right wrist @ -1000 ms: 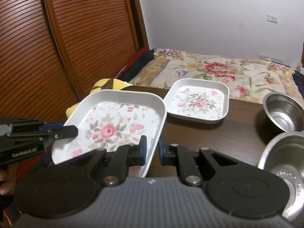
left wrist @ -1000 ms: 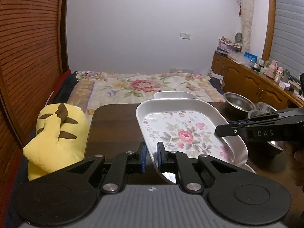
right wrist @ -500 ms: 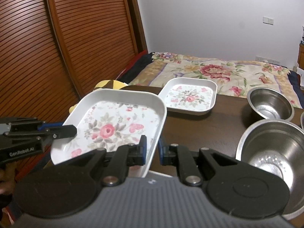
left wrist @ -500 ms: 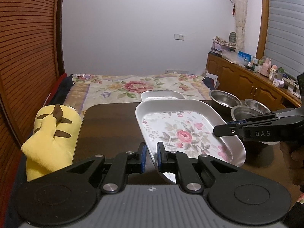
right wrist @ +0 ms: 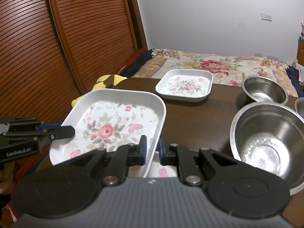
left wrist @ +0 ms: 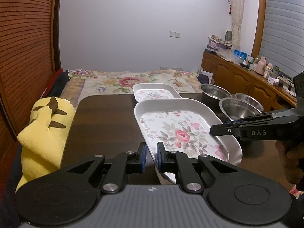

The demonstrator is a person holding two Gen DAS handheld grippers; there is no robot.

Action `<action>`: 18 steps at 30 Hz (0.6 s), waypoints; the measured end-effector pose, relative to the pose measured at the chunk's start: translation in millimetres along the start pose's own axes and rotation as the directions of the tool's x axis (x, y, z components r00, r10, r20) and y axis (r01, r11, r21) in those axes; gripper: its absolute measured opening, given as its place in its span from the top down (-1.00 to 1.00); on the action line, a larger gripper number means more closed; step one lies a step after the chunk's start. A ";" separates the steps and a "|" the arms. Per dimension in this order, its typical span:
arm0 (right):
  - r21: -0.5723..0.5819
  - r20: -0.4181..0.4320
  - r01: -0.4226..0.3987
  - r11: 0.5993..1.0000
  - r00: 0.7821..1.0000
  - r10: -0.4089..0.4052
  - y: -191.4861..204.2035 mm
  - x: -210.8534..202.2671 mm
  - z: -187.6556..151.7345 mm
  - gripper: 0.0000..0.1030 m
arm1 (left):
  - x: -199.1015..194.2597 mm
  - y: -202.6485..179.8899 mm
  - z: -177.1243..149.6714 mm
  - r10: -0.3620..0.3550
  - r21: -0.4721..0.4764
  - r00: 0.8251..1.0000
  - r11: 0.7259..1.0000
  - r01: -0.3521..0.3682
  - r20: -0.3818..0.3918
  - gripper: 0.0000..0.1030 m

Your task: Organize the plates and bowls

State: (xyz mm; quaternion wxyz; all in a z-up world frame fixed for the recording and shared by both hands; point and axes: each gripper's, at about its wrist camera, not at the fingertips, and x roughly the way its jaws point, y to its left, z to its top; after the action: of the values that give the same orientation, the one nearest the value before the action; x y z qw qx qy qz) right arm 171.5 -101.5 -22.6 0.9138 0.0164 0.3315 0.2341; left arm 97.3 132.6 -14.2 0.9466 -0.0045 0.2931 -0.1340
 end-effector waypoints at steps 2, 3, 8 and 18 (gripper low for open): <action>0.007 -0.001 -0.001 1.000 1.000 0.001 -1.2 -0.4 -3.1 0.72 | 1.5 -2.0 -3.3 -0.001 0.002 1.000 1.000 0.001 -0.008 0.76; 0.010 -0.002 -0.001 1.000 1.000 0.001 -1.9 -0.4 -4.6 0.72 | 2.1 -3.2 -4.4 -0.003 0.001 1.000 1.000 0.003 -0.012 0.76; 0.021 -0.008 -0.001 1.000 1.000 0.001 -5.6 -1.1 -11.8 0.72 | 4.1 -7.5 -9.5 -0.013 0.002 1.000 1.000 0.013 -0.022 0.76; 0.035 -0.021 0.009 0.999 1.000 -0.008 -11.2 -1.9 -27.0 0.72 | 9.5 -13.2 -20.9 -0.026 0.004 0.998 1.000 0.026 -0.051 0.76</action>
State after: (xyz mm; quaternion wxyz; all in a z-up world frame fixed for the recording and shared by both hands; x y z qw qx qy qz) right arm 158.4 -115.6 -44.5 0.9109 0.0287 0.3452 0.2243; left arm 89.9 118.9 -35.7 0.9370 -0.0028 0.3169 -0.1471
